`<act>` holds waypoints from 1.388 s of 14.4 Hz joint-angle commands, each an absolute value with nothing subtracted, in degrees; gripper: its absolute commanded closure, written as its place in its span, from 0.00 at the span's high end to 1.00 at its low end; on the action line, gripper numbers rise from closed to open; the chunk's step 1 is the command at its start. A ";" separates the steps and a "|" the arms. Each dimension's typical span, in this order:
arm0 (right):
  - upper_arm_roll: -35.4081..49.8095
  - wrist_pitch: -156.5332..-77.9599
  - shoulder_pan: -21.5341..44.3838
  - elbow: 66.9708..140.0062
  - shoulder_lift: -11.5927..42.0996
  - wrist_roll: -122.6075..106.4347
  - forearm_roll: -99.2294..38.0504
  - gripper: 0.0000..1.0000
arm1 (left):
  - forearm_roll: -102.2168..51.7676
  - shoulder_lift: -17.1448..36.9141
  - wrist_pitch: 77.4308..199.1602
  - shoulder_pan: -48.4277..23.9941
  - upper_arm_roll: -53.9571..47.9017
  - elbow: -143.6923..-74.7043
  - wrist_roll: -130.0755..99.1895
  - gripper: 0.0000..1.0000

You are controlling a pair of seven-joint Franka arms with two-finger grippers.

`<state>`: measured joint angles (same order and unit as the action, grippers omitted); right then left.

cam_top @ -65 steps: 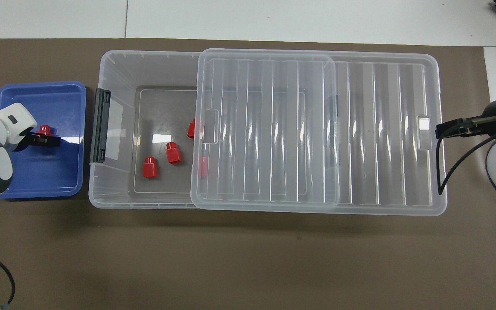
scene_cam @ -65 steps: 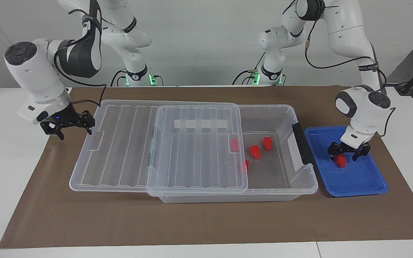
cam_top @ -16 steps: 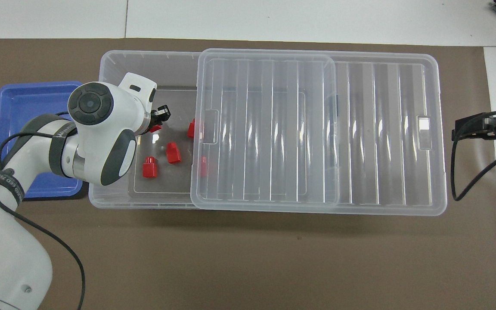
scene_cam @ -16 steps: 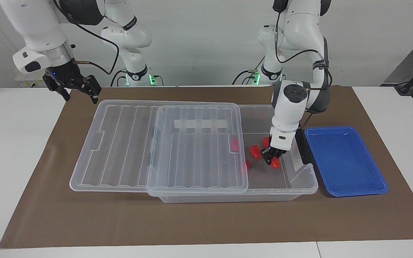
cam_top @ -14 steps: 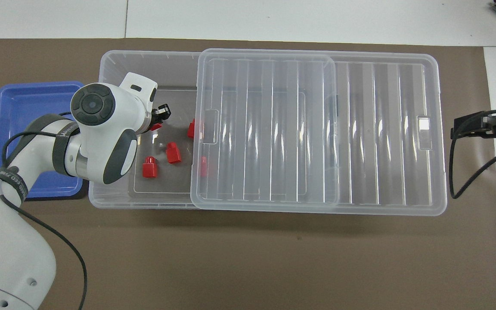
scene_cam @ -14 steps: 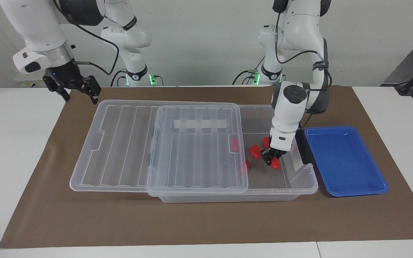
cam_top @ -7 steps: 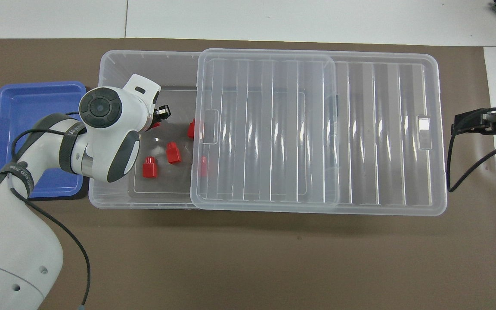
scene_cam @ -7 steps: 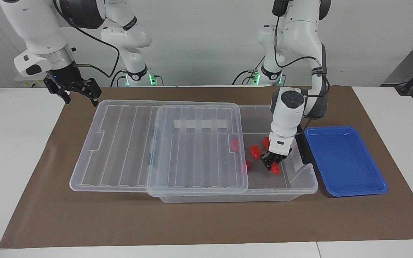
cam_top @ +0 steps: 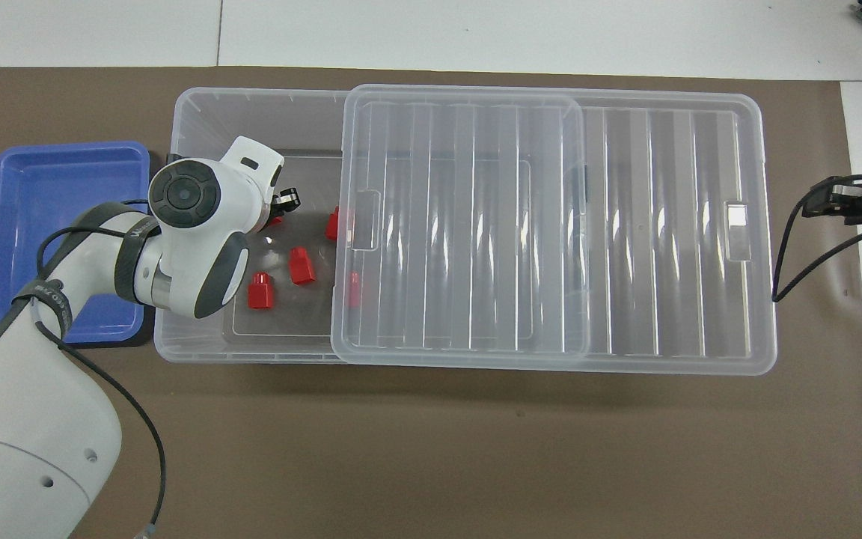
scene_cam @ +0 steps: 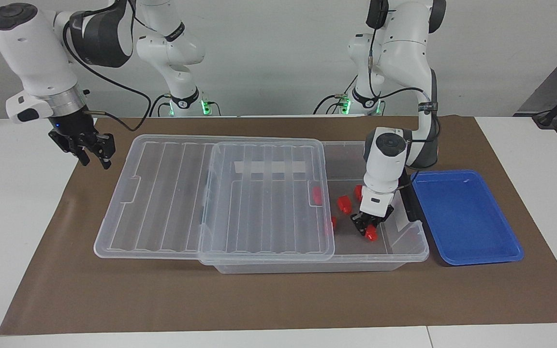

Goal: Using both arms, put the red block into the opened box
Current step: 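Lower the red block into the box and open the left gripper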

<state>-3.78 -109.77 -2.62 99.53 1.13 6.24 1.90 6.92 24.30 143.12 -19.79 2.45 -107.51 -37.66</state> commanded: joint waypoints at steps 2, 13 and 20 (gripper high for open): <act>-5.26 -116.43 -3.16 102.73 2.02 5.54 1.93 0.06 | 8.09 24.17 146.68 -19.51 2.46 -109.95 -37.27 0.00; -6.86 -122.79 -2.90 105.12 6.59 5.01 0.97 0.00 | 8.09 24.08 144.76 -19.42 2.46 -109.34 -37.35 0.66; -6.24 -121.82 -1.67 105.38 6.42 4.92 0.97 0.00 | 7.56 22.07 127.99 -19.78 2.37 -100.74 -37.18 0.67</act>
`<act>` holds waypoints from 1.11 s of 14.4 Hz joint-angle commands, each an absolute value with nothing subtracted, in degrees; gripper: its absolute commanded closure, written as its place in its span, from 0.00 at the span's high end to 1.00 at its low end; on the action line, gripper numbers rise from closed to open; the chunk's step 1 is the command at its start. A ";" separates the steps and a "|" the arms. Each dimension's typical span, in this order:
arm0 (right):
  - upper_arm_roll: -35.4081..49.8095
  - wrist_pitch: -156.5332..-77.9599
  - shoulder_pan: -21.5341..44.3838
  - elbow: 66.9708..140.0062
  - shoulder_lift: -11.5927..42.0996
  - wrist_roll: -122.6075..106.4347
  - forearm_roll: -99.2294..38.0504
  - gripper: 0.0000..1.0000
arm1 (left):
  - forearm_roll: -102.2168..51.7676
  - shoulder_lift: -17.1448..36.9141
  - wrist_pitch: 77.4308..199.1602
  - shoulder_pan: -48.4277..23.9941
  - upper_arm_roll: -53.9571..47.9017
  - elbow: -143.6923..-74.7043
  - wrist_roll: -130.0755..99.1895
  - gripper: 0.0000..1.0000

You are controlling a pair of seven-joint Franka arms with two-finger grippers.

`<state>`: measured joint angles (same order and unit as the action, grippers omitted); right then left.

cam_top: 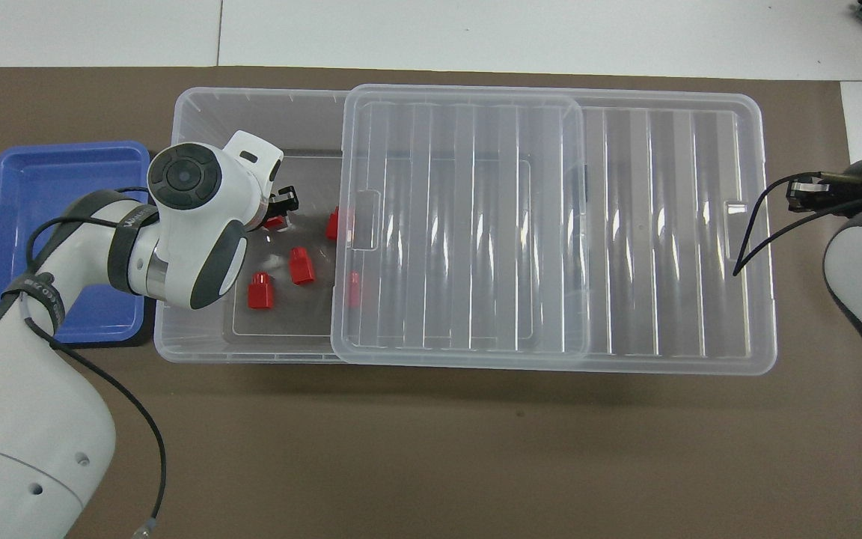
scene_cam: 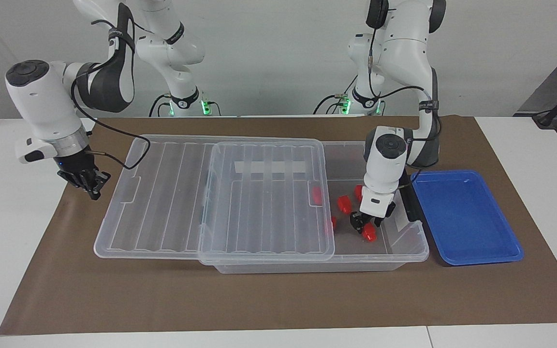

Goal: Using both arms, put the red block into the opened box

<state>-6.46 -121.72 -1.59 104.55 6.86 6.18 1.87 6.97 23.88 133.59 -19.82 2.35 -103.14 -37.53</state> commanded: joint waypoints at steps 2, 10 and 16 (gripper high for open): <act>-6.24 -121.64 -1.32 105.47 6.42 4.83 0.97 0.00 | 7.38 19.79 123.42 -19.69 2.37 -99.76 -37.18 0.67; -4.84 -121.64 -0.88 105.56 6.33 1.93 0.88 0.00 | 4.04 8.27 106.20 -19.25 3.16 -98.54 -36.92 0.71; -2.20 -121.64 -0.79 105.56 6.33 2.72 0.88 0.00 | 4.13 0.11 94.06 -10.57 3.25 -95.53 -17.02 1.00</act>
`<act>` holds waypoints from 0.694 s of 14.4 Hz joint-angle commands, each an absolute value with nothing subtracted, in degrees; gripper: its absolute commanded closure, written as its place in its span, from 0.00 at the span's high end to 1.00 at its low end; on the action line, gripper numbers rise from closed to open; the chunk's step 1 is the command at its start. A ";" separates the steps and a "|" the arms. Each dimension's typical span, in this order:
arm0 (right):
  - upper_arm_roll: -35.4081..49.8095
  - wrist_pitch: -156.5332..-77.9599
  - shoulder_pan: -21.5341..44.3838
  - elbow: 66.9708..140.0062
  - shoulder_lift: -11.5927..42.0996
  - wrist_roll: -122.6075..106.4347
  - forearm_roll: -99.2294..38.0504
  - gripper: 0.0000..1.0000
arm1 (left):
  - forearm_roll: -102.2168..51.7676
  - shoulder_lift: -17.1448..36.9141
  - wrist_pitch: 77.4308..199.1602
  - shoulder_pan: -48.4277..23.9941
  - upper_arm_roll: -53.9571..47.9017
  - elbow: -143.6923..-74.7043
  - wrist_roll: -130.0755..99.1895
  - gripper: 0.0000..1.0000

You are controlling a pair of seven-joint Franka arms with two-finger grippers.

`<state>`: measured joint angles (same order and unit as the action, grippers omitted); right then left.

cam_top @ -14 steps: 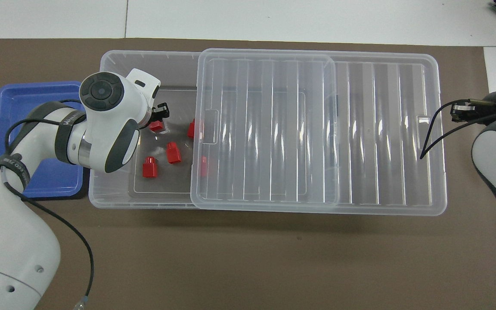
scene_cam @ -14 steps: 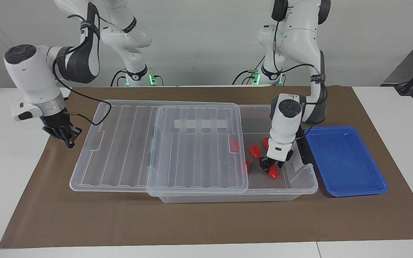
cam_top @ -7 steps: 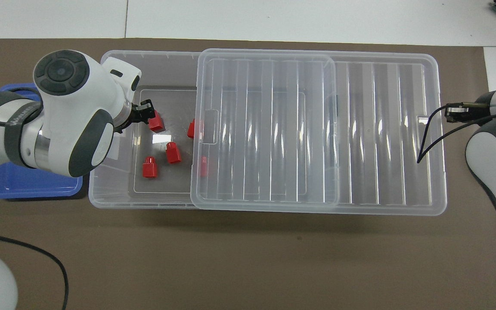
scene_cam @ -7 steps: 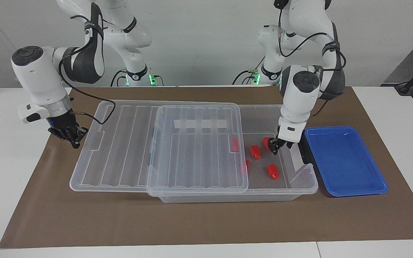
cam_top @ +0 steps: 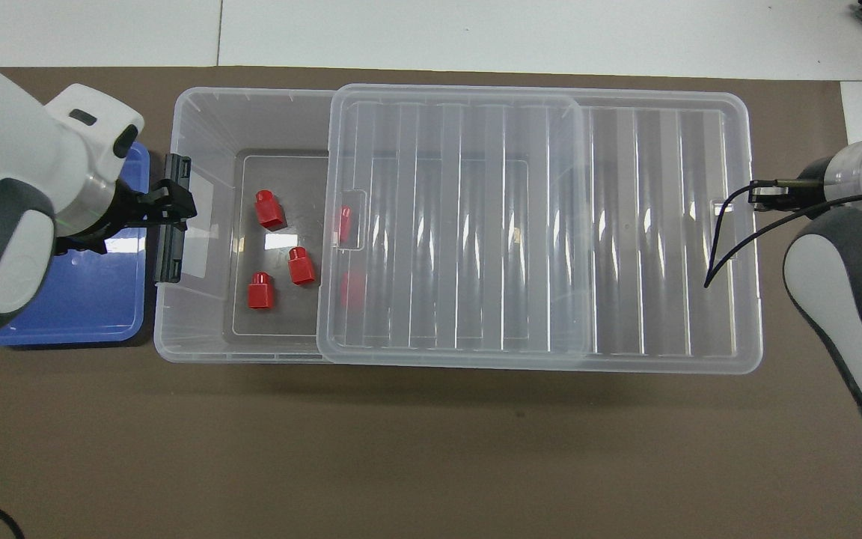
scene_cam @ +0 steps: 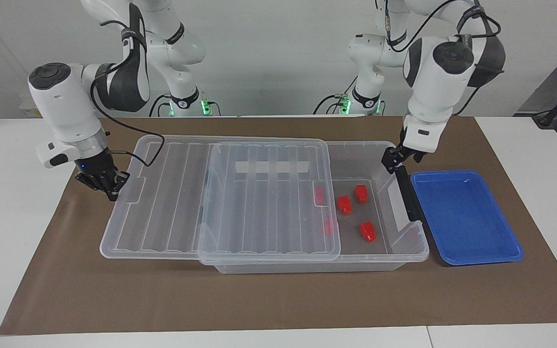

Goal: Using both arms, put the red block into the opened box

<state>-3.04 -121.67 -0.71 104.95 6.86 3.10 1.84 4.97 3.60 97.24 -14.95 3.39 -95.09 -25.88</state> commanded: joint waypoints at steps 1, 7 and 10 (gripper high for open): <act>-1.76 -121.64 -0.79 105.56 6.33 2.90 0.88 0.00 | 4.04 -1.13 93.09 -8.46 3.25 -95.62 -10.87 1.00; 1.75 -121.47 0.00 105.82 6.33 6.06 0.88 0.00 | 4.13 -2.37 93.52 -3.43 3.16 -96.85 0.35 1.00; 4.12 -120.68 0.00 106.44 6.15 6.24 0.88 0.00 | 4.22 -2.46 93.34 -3.08 3.08 -96.68 1.84 1.00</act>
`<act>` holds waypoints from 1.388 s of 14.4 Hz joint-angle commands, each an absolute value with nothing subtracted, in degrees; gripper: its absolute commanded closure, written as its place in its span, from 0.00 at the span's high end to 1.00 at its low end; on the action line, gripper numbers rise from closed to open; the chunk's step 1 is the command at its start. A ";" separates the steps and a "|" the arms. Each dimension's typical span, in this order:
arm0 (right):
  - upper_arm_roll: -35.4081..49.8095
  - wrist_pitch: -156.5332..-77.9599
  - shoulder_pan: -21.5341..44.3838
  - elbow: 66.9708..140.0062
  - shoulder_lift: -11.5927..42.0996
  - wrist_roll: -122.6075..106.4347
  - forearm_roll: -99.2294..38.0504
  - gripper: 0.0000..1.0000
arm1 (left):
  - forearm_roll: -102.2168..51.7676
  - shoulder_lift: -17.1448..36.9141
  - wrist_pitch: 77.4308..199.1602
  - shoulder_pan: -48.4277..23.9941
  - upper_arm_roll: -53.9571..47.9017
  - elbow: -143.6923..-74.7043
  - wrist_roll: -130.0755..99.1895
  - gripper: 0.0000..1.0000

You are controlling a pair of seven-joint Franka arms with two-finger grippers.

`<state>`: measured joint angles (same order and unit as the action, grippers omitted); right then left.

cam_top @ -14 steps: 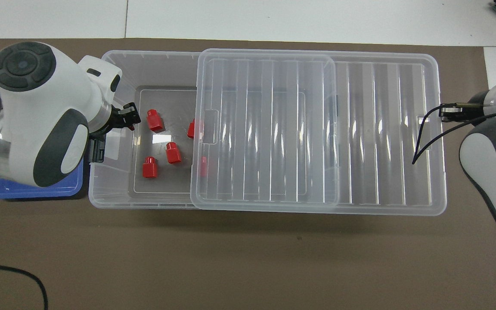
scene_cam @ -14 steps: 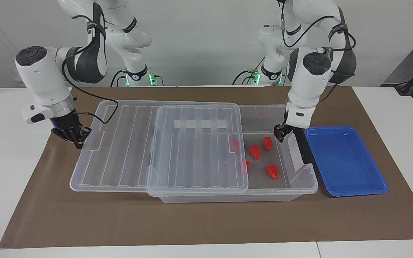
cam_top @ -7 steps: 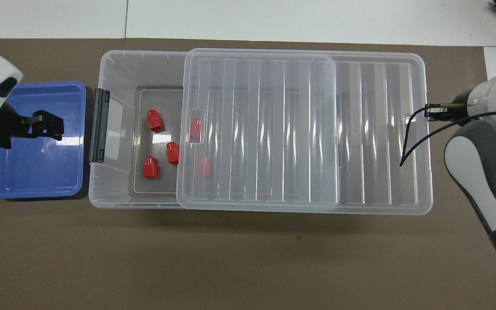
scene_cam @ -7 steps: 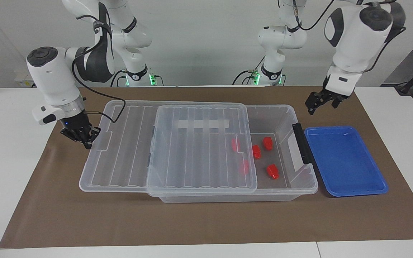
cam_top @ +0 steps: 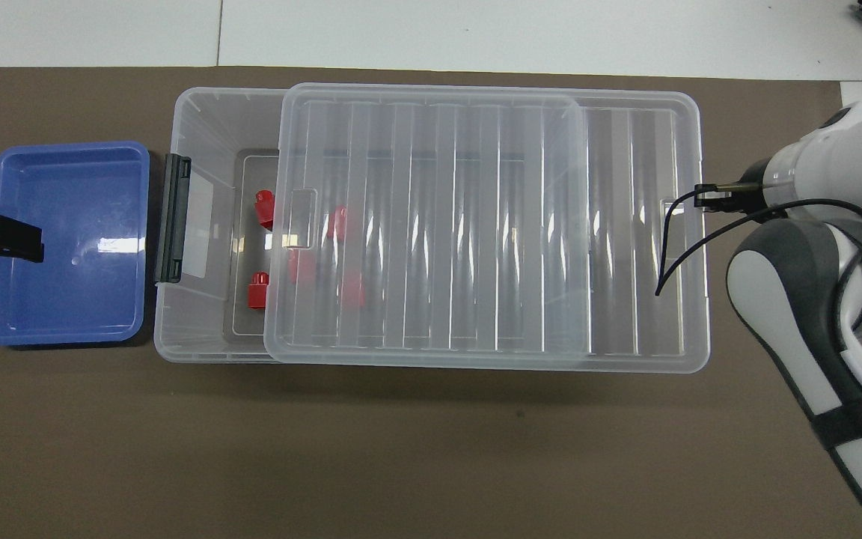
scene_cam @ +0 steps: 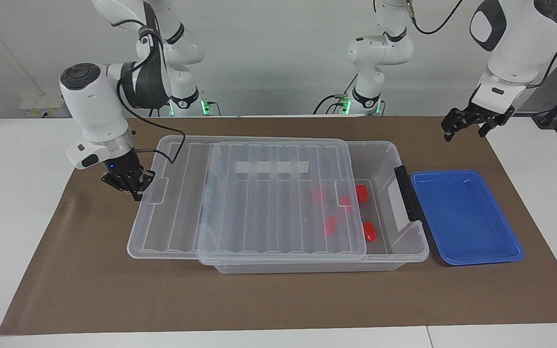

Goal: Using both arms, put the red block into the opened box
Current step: 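Slide the clear lid back toward the blue tray with the right gripper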

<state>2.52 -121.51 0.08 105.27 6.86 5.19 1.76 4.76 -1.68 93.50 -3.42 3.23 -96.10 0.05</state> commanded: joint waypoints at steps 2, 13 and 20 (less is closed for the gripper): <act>5.53 -120.41 0.00 106.44 6.15 6.42 0.79 0.00 | 4.83 -1.94 89.50 -3.69 2.73 -94.93 5.43 1.00; 13.62 -119.88 0.00 106.44 6.06 9.31 -2.81 0.00 | 1.32 2.90 84.11 -3.96 2.98 -87.01 9.23 1.00; 13.54 -119.53 -0.17 105.91 5.98 9.32 -2.81 0.00 | 1.32 2.37 84.73 -3.78 3.08 -87.36 8.88 1.00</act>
